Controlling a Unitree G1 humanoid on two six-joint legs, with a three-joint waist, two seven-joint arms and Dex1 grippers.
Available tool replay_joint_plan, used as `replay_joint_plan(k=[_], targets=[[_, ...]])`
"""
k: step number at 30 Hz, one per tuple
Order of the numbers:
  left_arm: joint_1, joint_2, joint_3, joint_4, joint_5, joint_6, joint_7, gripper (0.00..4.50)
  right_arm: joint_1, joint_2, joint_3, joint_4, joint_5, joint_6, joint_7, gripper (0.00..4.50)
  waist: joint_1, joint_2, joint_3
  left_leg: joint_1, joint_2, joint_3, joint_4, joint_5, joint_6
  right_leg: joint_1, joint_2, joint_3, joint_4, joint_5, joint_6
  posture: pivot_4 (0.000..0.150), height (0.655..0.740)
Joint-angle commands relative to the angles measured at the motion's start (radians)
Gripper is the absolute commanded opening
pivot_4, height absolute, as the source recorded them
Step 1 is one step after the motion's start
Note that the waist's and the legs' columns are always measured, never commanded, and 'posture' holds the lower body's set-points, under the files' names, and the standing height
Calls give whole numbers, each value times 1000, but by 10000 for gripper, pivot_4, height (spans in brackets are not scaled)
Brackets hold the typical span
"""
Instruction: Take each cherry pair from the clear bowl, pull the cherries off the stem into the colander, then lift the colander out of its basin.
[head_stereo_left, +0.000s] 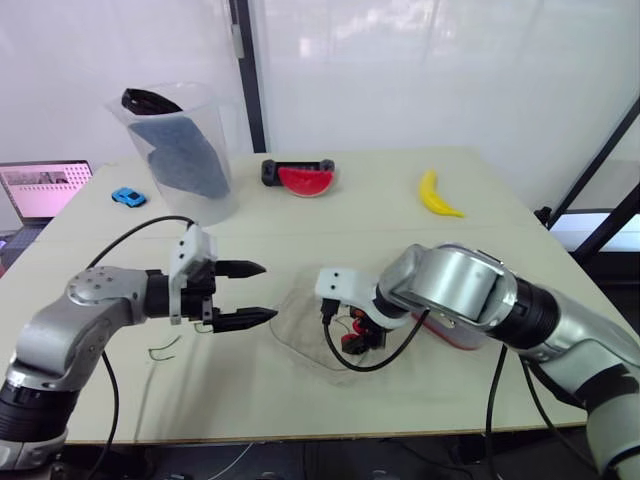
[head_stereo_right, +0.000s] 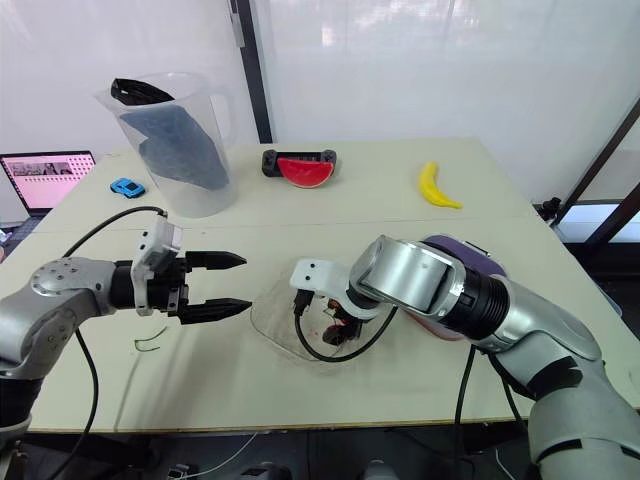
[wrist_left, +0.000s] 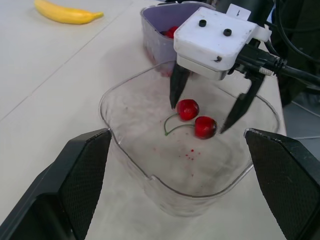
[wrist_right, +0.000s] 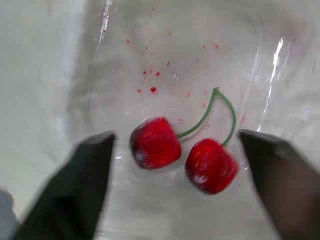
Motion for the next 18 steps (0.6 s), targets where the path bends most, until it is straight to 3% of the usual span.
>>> replay_joint_plan(k=[1, 12, 15, 18], targets=[[-11, 2, 7, -17, -2, -15, -4, 45000, -19, 10, -11, -28, -6, 10, 10, 44059, 0, 0, 0, 0, 0, 0, 0, 0, 0, 0, 0, 0, 0, 0, 0, 1500, 7400], [-3, 7, 9, -10, 8, -29, -7, 45000, 5, 15, 52, 12, -42, 17, 8, 44059, 1, 0, 0, 0, 0, 0, 0, 0, 0, 0, 0, 0, 0, 0, 0, 1500, 7400], [-8, 4, 4, -7, 12, -34, -4, 45000, 7, 21, 51, 23, -48, 11, 5, 35603, 1, 0, 0, 0, 0, 0, 0, 0, 0, 0, 0, 0, 0, 0, 0, 1500, 7400], [-10, 1, 1, -7, 14, -35, -3, 45000, 2, 29, 42, 36, -55, 8, 3, 21818, 1, 0, 0, 0, 0, 0, 0, 0, 0, 0, 0, 0, 0, 0, 0, 1500, 7400]])
